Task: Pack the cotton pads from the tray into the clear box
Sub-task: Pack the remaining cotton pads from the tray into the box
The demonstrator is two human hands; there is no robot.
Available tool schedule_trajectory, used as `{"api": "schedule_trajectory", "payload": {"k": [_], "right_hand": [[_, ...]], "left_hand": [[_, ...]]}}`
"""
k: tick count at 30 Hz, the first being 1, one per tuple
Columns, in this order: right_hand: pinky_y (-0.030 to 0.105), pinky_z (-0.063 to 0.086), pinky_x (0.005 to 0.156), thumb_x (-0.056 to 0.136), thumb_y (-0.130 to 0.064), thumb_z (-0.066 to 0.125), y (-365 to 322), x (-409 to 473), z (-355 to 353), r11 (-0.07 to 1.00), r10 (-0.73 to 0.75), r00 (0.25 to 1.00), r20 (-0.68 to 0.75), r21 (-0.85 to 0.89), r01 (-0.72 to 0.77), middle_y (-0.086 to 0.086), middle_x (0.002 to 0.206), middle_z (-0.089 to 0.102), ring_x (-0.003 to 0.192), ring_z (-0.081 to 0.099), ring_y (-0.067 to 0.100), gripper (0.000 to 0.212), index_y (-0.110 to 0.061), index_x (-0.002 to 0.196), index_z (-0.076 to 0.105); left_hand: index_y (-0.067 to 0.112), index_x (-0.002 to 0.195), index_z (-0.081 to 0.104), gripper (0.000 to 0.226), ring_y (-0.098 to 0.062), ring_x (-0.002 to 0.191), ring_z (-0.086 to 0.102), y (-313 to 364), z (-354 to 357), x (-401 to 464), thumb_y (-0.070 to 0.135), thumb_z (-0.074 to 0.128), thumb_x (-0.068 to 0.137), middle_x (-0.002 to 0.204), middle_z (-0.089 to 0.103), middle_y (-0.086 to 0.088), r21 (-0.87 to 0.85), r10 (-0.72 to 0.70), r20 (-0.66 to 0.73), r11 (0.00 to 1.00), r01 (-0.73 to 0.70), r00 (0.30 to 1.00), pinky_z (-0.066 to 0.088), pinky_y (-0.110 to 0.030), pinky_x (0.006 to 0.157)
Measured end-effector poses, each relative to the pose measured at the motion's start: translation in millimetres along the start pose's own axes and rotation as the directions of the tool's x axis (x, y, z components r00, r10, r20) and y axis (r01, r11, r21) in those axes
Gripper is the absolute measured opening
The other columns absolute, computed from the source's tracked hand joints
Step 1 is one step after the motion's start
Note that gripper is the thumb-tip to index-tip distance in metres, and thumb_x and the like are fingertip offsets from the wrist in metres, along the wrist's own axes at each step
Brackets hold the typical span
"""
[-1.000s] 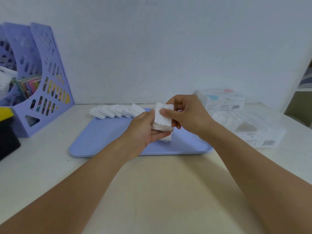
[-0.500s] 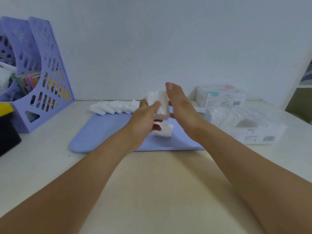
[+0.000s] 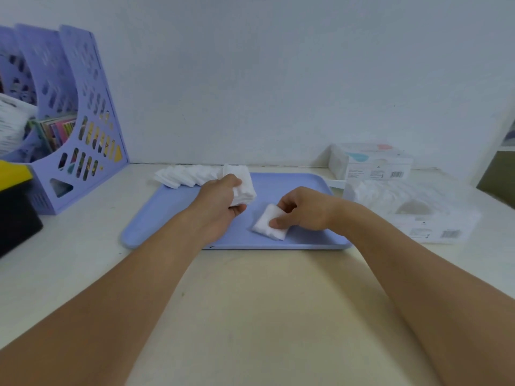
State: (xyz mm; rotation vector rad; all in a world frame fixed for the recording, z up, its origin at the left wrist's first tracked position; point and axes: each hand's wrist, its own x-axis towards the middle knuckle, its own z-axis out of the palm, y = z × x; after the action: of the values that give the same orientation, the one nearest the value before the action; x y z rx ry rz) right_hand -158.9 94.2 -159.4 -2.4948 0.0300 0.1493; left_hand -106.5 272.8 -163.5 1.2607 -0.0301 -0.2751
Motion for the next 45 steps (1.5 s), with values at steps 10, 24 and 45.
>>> {"api": "schedule_trajectory", "payload": {"k": [10,24,45], "right_hand": [[0.042,0.051,0.081,0.073,0.003,0.083,-5,-25,-34,0.662,-0.353,0.920,-0.170,0.649,0.374,0.015,0.089,0.070,0.087,0.063,0.027,0.039,-0.020,0.100,0.067],[0.015,0.043,0.056,0.096,-0.009,0.068,-11,-27,-29,0.898,-0.342,0.911,-0.231,0.207,0.389,0.002,0.068,0.060,0.057,0.051,0.005,0.014,0.004,0.095,0.073],[0.038,0.061,0.087,0.094,-0.021,0.072,-18,-49,-39,0.767,-0.273,0.910,-0.311,0.500,0.402,0.012,0.119,0.070,0.106,0.072,0.023,0.036,-0.008,0.127,0.064]], "left_hand": [[0.019,0.124,0.067,0.028,-0.011,0.093,0.061,-5,10,-15,0.018,0.056,0.098,0.107,0.071,0.004,0.232,-0.012,0.268,0.971,-0.052,0.963,0.053,-0.026,0.076],[0.010,0.133,0.059,0.040,-0.019,0.100,0.067,-5,20,-35,0.014,0.033,0.103,0.121,0.069,-0.013,0.199,-0.071,0.389,0.980,-0.009,0.919,0.056,-0.034,0.075],[0.026,0.128,0.045,0.041,-0.012,0.084,0.066,-9,43,-29,0.021,0.064,0.092,0.100,0.073,0.006,0.230,0.299,0.175,0.914,-0.334,0.938,0.050,-0.029,0.067]]}}
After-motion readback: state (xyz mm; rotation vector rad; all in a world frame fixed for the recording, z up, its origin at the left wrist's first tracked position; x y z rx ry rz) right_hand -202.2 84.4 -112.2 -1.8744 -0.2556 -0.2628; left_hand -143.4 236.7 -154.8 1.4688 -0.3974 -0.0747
